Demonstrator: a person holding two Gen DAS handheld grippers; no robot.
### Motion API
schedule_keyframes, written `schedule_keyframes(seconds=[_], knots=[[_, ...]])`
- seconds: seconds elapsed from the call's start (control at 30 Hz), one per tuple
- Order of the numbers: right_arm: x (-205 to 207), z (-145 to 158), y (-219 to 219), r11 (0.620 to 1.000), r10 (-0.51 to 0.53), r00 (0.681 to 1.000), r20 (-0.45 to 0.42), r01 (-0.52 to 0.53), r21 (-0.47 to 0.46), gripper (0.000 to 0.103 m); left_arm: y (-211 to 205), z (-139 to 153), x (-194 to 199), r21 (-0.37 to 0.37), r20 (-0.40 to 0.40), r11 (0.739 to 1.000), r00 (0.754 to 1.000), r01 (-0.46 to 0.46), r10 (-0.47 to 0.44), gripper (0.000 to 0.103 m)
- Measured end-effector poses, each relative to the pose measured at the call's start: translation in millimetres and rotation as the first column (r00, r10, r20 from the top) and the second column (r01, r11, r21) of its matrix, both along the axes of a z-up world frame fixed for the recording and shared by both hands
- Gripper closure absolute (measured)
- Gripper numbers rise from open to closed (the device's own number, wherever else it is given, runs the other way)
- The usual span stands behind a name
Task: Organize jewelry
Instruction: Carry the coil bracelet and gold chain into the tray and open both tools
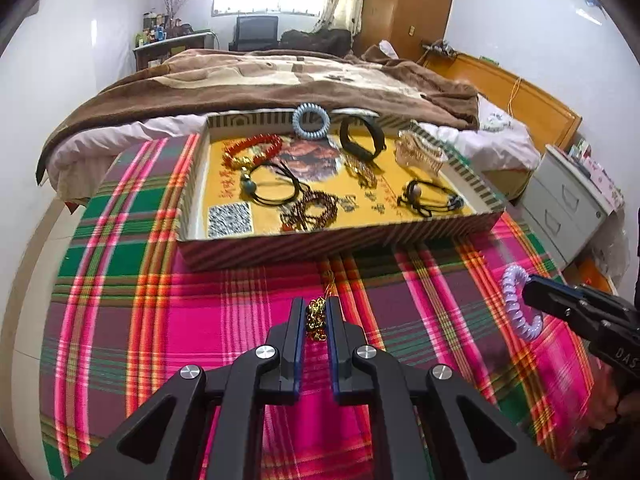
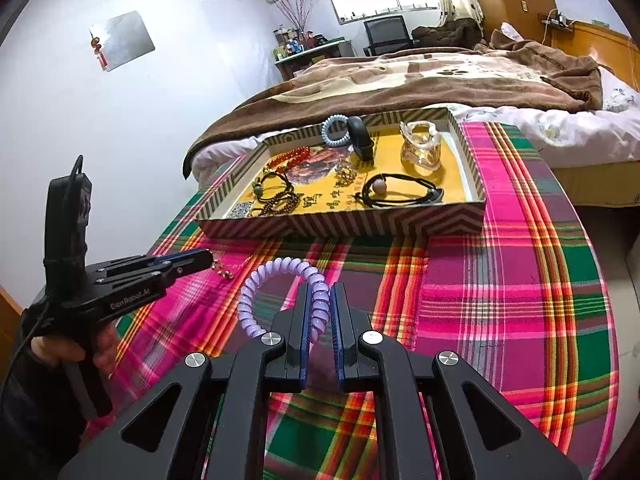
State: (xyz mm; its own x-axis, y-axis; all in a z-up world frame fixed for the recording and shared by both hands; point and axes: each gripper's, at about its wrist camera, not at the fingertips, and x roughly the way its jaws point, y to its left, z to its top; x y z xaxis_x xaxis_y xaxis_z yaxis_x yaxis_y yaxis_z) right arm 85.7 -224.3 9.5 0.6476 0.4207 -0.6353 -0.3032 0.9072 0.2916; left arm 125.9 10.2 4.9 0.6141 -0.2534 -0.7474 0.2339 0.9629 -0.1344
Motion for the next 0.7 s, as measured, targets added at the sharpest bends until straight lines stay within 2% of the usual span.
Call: schedule_keyframes(seconds=[0.37,0.7], knots=[[6.7,20.1,7.0,1.000,-0.005,0.999,0.043,0.005,-0.001,0.094,13.8,34.9,-1.8,-0.029,0.073,0.999,0.997,-0.015,0.017,0.094],[45.6,45.2,21.4,0.999,-0.019,0.996,0.092,0.022,-0.038,0.094,28.6,74.9,29.1,-0.060,0.146,0.998,0.989,-0.024,0.033,0.094]])
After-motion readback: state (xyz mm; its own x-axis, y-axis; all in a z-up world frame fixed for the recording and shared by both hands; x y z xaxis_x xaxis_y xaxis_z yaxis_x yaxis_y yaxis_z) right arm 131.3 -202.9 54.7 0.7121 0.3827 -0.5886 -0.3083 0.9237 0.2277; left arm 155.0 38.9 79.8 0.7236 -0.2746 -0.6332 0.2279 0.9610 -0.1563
